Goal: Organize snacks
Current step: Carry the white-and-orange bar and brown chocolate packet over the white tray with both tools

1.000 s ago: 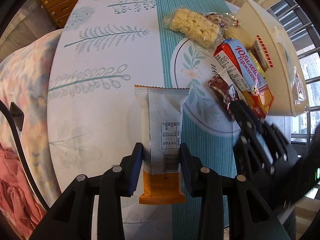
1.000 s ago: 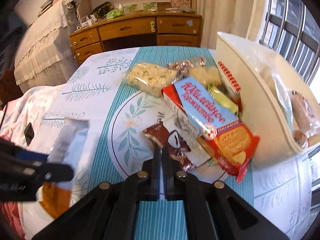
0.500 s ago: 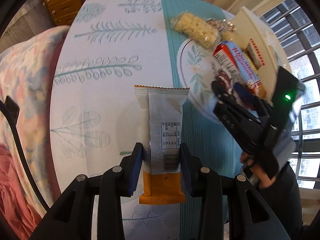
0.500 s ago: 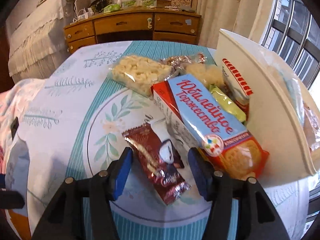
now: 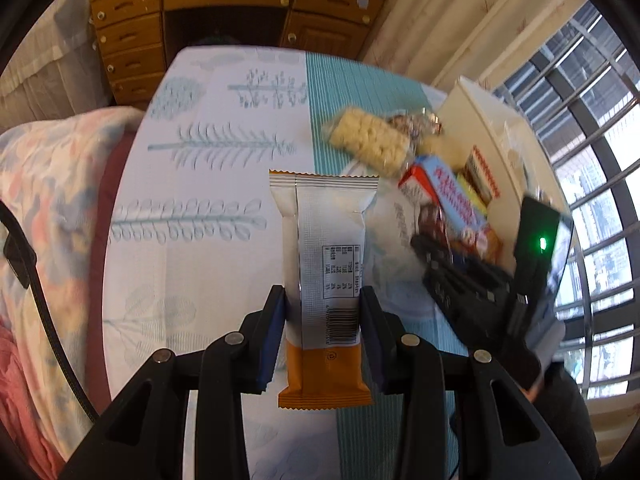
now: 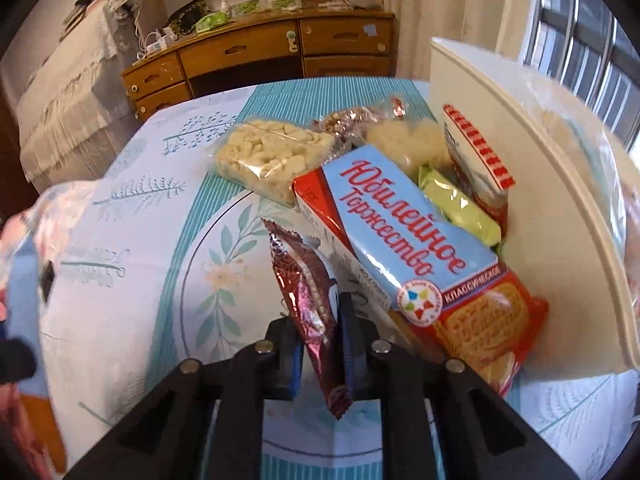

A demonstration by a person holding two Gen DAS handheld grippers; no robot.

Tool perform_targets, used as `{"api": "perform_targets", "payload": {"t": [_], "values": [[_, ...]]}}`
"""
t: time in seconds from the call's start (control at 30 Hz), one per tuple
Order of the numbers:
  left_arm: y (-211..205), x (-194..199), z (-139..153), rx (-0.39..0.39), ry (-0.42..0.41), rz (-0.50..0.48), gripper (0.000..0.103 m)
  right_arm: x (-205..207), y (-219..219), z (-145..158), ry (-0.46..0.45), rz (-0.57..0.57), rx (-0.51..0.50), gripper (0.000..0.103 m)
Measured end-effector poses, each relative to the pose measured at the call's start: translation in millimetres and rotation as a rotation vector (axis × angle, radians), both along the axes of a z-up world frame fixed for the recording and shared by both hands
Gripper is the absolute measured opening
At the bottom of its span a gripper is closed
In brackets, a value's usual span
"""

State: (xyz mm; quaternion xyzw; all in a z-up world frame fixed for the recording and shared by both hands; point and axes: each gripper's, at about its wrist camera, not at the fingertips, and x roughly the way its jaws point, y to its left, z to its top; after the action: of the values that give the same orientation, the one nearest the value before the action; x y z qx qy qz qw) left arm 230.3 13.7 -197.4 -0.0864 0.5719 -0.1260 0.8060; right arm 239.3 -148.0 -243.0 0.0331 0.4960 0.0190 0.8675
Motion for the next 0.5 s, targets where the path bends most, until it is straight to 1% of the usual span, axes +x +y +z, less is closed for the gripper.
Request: {"api": "perform_targets", "payload": {"t": [0.1, 0.23, 0.37, 0.5], "values": [[-6, 1, 5, -0.007, -0.051, 0.032, 0.035, -9, -3, 4, 0.015, 0.023, 0.031, 0.014], [-18, -1, 14, -0.015, -0.094, 0.055, 0.035, -20, -9, 10, 0.044, 0.046, 0.076, 0.014], [-37, -2, 20, -0.006, -0.105, 0.077, 0.035, -30, -20, 19, 0.087, 0.056, 0.126, 0.014], [-58, -8, 27, -0.02, -0.112, 0.104, 0.035, -37, -34, 35, 0.14, 0.085, 0.167, 0.014]]}}
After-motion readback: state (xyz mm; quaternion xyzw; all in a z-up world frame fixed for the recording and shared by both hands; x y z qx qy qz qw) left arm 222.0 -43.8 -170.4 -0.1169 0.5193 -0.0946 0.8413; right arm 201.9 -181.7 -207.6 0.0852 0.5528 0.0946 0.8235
